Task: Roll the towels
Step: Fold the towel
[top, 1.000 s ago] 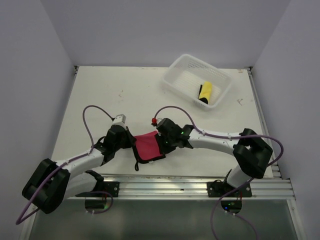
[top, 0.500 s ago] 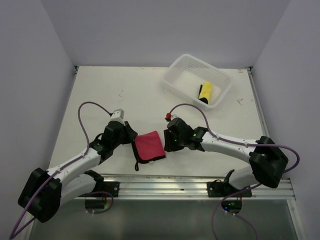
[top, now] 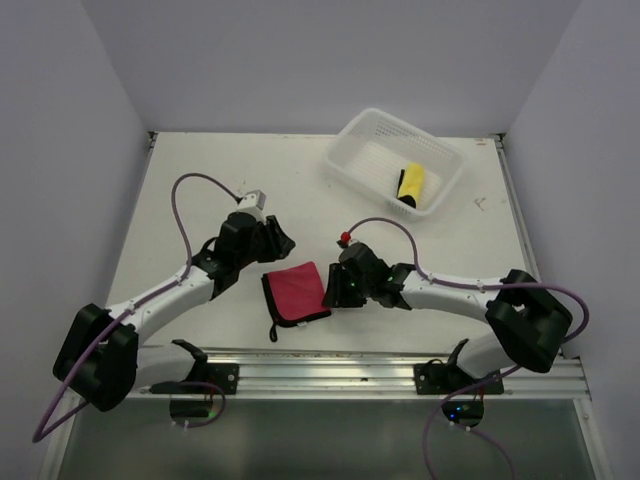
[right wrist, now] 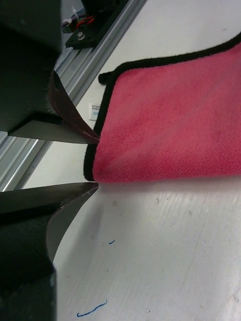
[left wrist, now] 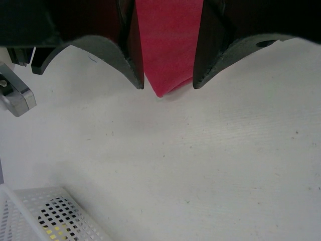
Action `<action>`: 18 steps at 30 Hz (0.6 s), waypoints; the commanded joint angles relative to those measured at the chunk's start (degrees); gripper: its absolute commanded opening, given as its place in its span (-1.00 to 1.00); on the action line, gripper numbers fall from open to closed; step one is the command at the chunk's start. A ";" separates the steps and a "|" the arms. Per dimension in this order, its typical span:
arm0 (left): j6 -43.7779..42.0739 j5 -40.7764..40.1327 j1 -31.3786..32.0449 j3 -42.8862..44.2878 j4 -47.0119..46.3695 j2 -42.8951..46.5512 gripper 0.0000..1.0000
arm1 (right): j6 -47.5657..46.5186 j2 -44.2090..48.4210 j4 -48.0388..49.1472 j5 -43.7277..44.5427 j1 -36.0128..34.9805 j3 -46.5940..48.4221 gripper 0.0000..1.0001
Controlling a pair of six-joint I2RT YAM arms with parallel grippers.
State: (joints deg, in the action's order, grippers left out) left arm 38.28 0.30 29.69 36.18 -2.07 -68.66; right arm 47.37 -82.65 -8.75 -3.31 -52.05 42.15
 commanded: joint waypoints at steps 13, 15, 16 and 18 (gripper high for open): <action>-1.72 4.80 0.98 6.27 0.66 -5.87 -0.10 | 5.62 -4.98 8.49 -2.75 0.20 -3.57 -0.21; -1.81 4.63 1.50 6.79 1.36 -6.39 -0.11 | 5.80 -5.06 8.40 -2.40 0.20 -4.53 -0.25; -1.81 4.54 1.60 6.97 1.62 -6.74 -0.11 | 5.89 -5.15 8.40 -2.23 0.20 -4.79 -0.27; -1.72 4.19 2.47 7.67 1.97 -7.53 -0.13 | 5.97 -5.50 10.33 -2.14 0.11 -5.59 -0.42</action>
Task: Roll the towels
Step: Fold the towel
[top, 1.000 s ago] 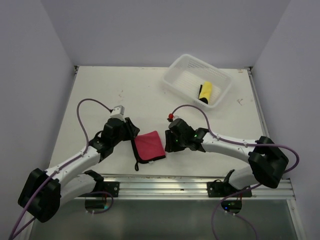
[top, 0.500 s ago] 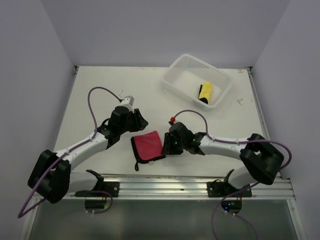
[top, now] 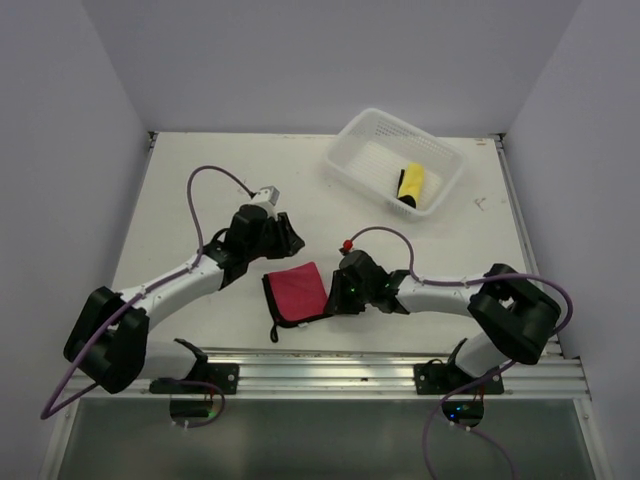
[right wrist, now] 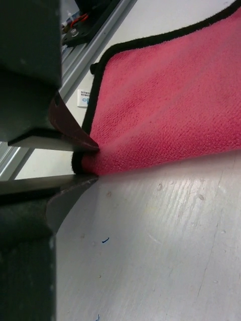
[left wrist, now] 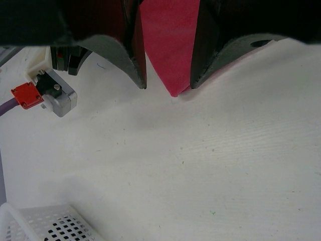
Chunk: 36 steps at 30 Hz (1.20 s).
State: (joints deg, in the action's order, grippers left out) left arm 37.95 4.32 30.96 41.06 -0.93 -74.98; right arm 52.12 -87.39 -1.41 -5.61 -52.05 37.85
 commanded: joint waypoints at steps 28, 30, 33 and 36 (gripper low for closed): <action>-1.75 -16.01 12.72 17.74 17.63 -21.08 -0.14 | 1.06 -1.90 11.07 2.71 -1.12 -5.41 -1.00; -1.74 -16.44 12.81 18.09 17.63 -21.96 -0.14 | 0.97 -1.90 11.17 2.71 -1.12 -5.50 -1.00; -1.74 -16.97 12.81 18.44 17.28 -23.37 -0.14 | 0.71 -1.81 11.34 2.71 -1.12 -5.50 -1.00; -1.74 -17.85 13.16 18.79 18.06 -24.95 -0.14 | 0.62 -1.55 11.34 2.88 -1.12 -5.68 -1.00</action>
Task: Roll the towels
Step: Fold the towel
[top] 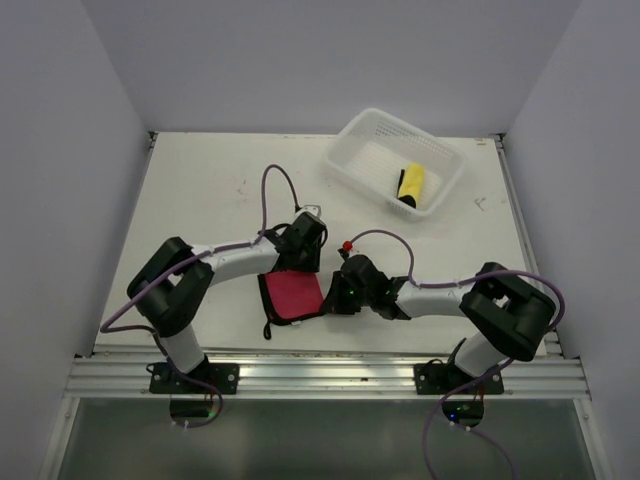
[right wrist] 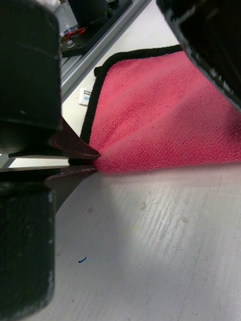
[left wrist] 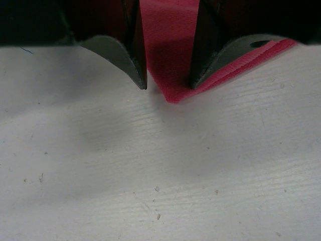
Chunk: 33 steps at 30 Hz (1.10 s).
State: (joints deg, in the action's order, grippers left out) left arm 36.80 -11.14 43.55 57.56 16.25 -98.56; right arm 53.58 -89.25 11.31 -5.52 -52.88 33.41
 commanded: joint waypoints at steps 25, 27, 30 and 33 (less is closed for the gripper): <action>1.08 -7.76 4.17 7.65 10.20 -12.53 -0.94 | -3.57 3.82 -4.18 12.19 -3.89 -2.21 -1.00; 1.17 -7.94 4.09 8.62 10.38 -12.44 -0.94 | -4.36 4.26 -5.24 13.94 -4.59 -1.86 -1.00; 1.87 -9.16 4.09 10.64 10.82 -12.27 -0.94 | -7.16 5.66 -8.74 17.36 -6.18 -0.54 -1.00; 2.84 -9.43 3.82 10.64 9.16 -10.43 -0.94 | -9.63 7.59 -11.13 22.12 -8.20 0.34 -1.00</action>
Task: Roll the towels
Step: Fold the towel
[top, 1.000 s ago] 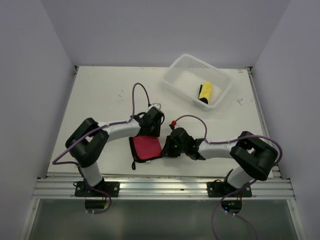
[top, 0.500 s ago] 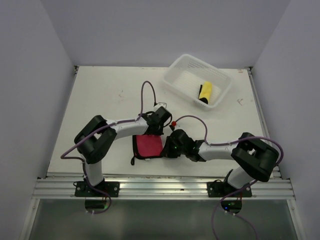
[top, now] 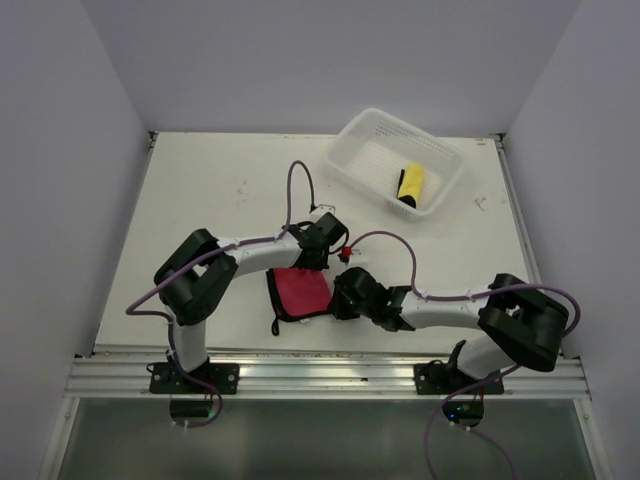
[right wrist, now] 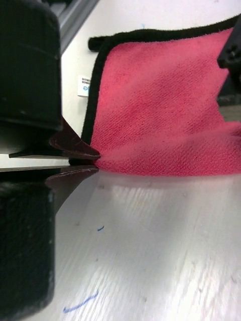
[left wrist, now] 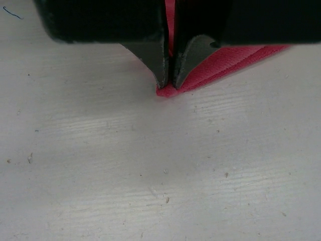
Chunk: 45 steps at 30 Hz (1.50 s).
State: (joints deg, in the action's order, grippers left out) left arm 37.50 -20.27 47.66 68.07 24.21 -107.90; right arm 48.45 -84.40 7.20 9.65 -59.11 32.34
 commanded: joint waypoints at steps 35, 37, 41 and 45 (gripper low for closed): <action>7.06 14.29 -11.18 -21.30 -35.01 17.02 -1.00 | -15.57 -10.33 -33.56 37.72 -24.64 21.00 -1.00; 7.33 15.78 -11.88 -22.19 -36.94 17.02 -1.00 | -16.19 -11.74 -35.14 38.07 -25.52 22.32 -1.00; 8.03 17.98 -12.59 -24.47 -39.84 16.49 -1.00 | -17.59 -16.65 -39.45 40.26 -27.10 26.28 -1.00; 7.95 18.78 -13.12 -25.44 -41.61 16.58 -1.00 | -19.00 -22.01 -46.81 43.68 -29.04 32.42 -1.00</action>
State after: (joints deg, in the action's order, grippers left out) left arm 45.30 2.33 36.86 42.65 -7.64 -92.64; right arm 30.48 -103.20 -29.98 51.37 -85.32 60.55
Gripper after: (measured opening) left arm 0.057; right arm 0.065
